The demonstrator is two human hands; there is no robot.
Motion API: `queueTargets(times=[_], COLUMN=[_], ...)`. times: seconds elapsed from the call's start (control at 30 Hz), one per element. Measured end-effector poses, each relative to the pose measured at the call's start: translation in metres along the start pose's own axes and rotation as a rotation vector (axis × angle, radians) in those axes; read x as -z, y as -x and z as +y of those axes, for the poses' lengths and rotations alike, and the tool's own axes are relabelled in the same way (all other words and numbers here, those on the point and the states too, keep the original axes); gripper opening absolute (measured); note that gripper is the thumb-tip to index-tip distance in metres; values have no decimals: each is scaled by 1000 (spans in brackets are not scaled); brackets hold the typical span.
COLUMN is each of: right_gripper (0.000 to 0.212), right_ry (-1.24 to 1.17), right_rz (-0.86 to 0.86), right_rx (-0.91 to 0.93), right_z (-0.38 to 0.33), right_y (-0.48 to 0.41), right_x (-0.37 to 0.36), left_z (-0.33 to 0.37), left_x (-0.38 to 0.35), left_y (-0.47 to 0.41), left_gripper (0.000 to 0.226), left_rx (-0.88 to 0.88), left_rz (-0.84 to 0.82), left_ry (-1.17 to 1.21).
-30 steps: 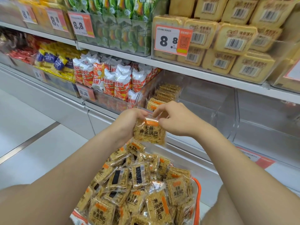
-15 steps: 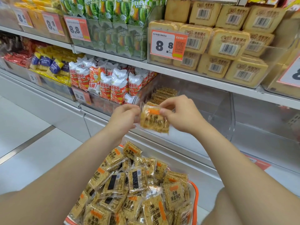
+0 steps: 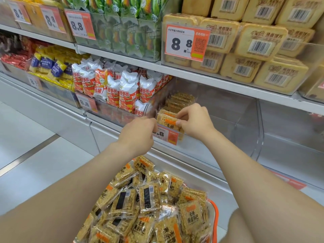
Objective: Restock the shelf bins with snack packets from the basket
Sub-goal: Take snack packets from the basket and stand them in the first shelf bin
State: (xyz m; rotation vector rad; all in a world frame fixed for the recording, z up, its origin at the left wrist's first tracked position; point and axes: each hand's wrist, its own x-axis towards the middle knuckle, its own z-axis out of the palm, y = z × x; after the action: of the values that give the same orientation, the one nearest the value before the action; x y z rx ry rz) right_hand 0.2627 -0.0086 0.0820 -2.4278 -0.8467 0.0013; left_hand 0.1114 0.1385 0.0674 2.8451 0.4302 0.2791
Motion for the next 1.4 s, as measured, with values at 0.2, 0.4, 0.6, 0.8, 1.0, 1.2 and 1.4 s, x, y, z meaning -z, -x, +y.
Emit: queueTargets(times=[0.2,0.4,0.6,0.8,1.0,1.2,1.4], right_gripper=[23,20,27,29,26,22,27], right_ry=[19,40,89,-34,211,536,534], right_rz=[-8,-2,-10,13,-505,-951,-895], right_rx=[-56,-72,4,160,190,84,72], right_z=[-14,-18,-22,-49,-57,-43,-41], right_y=[-8,-10,-8,18,61,85,92], right_x=[-15,-21,-21,3,11,3,13], left_z=[-8,-11,-11,-11,13,46,64], left_x=[-5,-7,-11,-16,-27,-61,-92], left_y=[-6,-6,-4,-2,21,48,80], left_gripper=[29,30,32,32,27,35,31], left_rx=[-16,-23,-29,-99,-162,-186,-189], left_rz=[-75,-149,-213,-372,-688,-914,-1012], left_ry=[-115,-180,-198,-114,16,-58,-77])
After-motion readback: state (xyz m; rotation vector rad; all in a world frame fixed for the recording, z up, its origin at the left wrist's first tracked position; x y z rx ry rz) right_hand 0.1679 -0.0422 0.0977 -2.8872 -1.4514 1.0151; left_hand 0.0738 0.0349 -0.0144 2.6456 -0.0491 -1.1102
